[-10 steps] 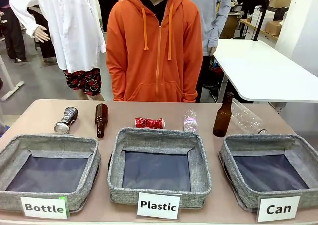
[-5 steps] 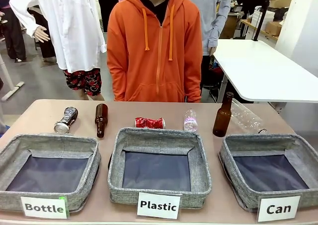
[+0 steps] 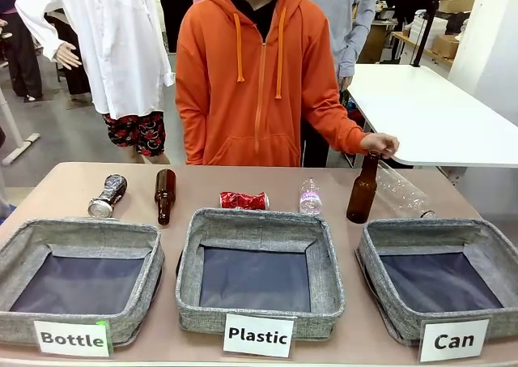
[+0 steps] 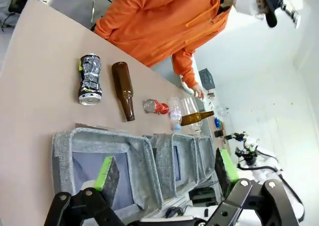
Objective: Sort the can waste into the basket.
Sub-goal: Pick up the can waste from the table and place it in the right Fabric basket.
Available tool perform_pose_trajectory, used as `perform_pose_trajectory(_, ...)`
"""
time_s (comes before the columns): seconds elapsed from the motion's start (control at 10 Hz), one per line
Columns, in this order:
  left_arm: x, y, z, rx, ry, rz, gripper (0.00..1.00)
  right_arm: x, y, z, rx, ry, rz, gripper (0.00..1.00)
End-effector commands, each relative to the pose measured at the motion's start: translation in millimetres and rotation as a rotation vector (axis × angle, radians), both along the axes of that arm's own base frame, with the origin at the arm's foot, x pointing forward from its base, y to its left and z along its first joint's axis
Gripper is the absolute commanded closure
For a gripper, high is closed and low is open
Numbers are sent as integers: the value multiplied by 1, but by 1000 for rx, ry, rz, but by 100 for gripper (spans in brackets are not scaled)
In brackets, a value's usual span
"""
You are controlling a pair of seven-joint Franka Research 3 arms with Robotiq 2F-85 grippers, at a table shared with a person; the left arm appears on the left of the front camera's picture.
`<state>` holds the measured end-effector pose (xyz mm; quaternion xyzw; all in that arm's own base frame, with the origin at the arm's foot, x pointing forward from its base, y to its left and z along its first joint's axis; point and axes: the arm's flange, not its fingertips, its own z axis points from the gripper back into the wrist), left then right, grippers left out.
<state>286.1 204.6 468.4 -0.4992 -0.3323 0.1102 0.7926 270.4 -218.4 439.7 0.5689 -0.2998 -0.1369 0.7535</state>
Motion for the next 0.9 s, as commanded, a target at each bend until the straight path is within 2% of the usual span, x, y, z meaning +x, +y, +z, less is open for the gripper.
perform_pose_trajectory(0.0,10,-47,24,237,-33,-95,0,3,-1,-1,1,-39,0,0)
perform_pose_trajectory(0.2,64,-117,41,581,67,-98,0,3,-1,-1,1,-39,0,0)
perform_pose_trajectory(0.3,88,-149,40,701,71,-67,0,3,-1,-1,1,-39,0,0)
perform_pose_trajectory(0.5,117,-196,20,945,13,46,0,3,-1,-1,1,-39,0,0)
perform_pose_trajectory(0.6,122,-203,17,1070,-36,186,0,3,-1,-1,1,-39,0,0)
perform_pose_trajectory(0.7,99,-203,47,836,-50,-41,0,3,-1,-1,1,-39,0,0)
perform_pose_trajectory(0.8,99,-203,47,836,-50,-41,0,3,-1,-1,1,-39,0,0)
